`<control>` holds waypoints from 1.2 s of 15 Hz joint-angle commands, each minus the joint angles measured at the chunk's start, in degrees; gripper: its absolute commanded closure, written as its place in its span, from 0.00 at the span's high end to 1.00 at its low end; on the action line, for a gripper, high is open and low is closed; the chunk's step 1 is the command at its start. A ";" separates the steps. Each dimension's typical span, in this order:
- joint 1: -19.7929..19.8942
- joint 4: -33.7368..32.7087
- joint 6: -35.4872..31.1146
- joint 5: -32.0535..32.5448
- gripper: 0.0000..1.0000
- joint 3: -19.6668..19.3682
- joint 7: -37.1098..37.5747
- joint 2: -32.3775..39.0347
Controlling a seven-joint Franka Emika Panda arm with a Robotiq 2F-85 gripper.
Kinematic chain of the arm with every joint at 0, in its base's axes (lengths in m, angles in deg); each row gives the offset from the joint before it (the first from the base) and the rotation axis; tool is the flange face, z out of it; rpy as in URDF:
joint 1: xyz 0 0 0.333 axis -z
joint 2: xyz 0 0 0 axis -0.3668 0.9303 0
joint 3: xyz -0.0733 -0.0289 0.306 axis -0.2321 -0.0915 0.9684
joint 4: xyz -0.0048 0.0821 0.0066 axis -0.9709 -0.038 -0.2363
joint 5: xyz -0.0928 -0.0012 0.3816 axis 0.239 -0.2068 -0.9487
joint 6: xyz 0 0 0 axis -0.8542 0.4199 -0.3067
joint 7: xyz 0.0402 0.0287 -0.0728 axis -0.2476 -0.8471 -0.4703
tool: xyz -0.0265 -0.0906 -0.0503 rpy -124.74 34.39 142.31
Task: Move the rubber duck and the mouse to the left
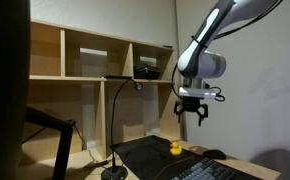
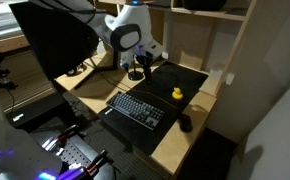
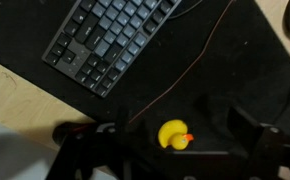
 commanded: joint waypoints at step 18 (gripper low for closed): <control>-0.74 -25.91 -1.56 -10.31 1.00 -6.11 31.37 28.53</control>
